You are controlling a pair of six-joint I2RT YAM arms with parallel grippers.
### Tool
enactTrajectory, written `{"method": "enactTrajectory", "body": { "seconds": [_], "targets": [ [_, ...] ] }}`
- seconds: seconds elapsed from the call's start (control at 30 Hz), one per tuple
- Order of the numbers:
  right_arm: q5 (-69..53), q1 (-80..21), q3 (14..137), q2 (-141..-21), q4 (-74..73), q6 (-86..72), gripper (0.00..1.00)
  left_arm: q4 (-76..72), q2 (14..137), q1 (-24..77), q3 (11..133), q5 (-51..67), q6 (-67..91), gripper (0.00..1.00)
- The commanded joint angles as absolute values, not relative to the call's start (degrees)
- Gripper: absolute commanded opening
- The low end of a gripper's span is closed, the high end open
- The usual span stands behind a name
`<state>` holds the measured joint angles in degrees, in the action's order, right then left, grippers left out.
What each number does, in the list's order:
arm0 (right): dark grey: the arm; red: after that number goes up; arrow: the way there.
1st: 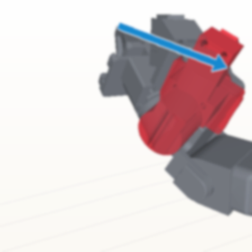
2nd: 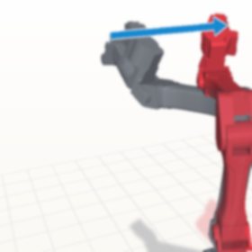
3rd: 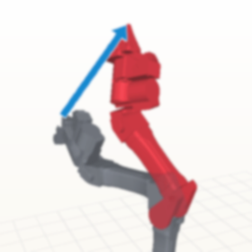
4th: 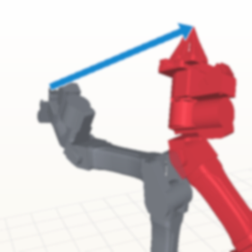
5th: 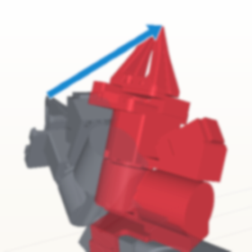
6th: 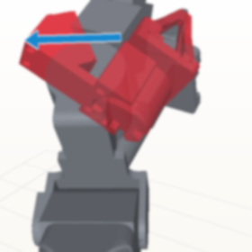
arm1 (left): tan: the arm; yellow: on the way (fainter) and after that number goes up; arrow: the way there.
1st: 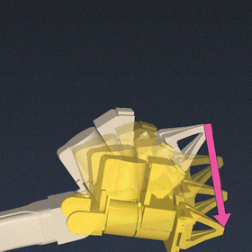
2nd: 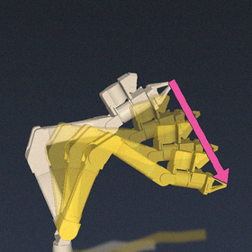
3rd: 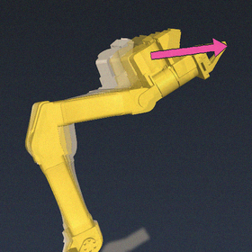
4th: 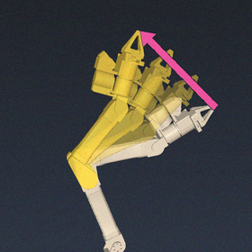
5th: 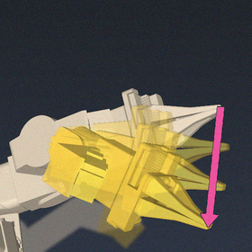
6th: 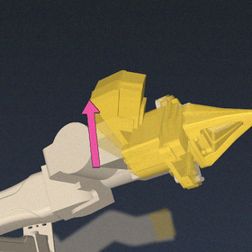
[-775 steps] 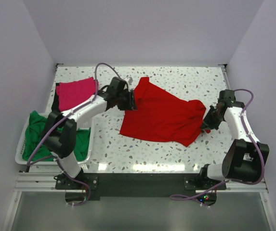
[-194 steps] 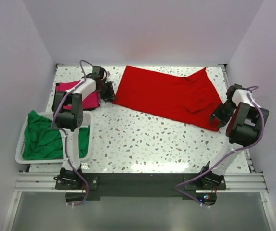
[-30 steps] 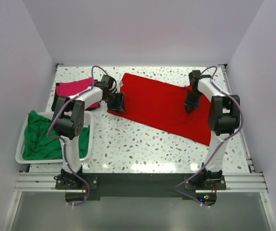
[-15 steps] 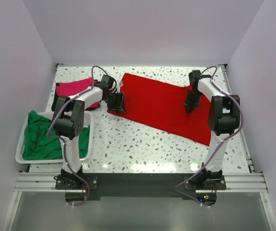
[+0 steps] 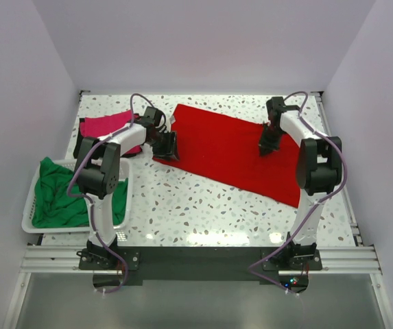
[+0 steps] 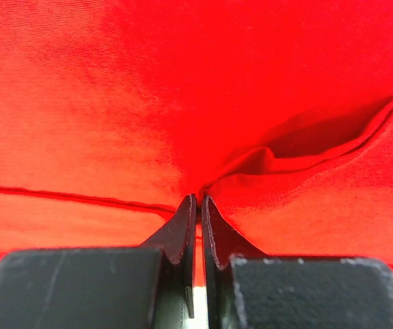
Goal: Fold and stack the t-shirts
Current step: Fold the tshirt
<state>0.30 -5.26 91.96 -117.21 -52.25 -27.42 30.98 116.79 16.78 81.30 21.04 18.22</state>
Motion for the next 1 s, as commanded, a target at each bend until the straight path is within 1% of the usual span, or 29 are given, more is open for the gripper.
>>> {"method": "enactTrajectory", "body": {
  "seconds": [0.0,0.23,0.27,0.3,0.33,0.4,0.43,0.5,0.53,0.57,0.63,0.73,0.97],
  "targets": [
    [-2.2,-5.4,92.1,-114.4,-49.7,-28.5,0.00,33.2,118.0,16.2,81.1,18.8,16.4,0.51],
    [-4.9,-5.4,91.2,-115.0,-48.1,-28.7,0.00,33.5,117.7,16.2,81.1,18.5,16.3,0.51],
    [-5.3,-5.4,91.3,-115.0,-47.8,-28.7,0.03,33.6,117.6,16.2,81.1,18.5,16.3,0.51],
    [-5.5,-5.4,91.4,-115.0,-47.8,-28.7,0.09,33.7,117.4,16.2,81.3,18.5,16.4,0.52],
    [-5.8,-5.4,91.6,-115.0,-47.9,-28.7,0.22,33.8,117.1,16.2,81.5,18.4,16.4,0.51],
    [-6.0,-5.4,92.6,-114.6,-48.5,-28.7,0.36,34.1,116.2,16.2,82.4,18.0,16.7,0.52],
    [-5.5,-5.4,93.2,-114.1,-49.3,-28.4,0.48,34.3,115.9,16.2,83.7,17.8,17.0,0.52],
    [-4.2,-5.3,93.8,-112.2,-50.1,-27.8,0.56,34.7,115.2,16.3,85.4,17.8,17.4,0.53],
    [-3.6,-5.2,93.9,-111.4,-50.8,-27.5,0.62,34.8,115.1,16.3,86.4,18.0,17.8,0.53],
    [-2.4,-5.2,93.7,-110.7,-51.1,-27.3,0.66,34.9,115.0,16.3,88.2,18.0,18.0,0.54],
    [-1.4,-4.4,92.8,-108.0,-51.8,-27.2,0.71,34.9,114.8,16.3,90.9,18.3,18.5,0.54],
    [-0.4,-3.0,87.5,-104.2,-50.5,-27.7,0.74,33.1,115.0,16.3,92.5,19.1,19.2,0.55],
    [-0.6,-0.2,78.8,-102.1,-47.3,-28.4,0.76,30.9,121.5,16.3,94.3,23.0,19.5,0.54]
  ]
}}
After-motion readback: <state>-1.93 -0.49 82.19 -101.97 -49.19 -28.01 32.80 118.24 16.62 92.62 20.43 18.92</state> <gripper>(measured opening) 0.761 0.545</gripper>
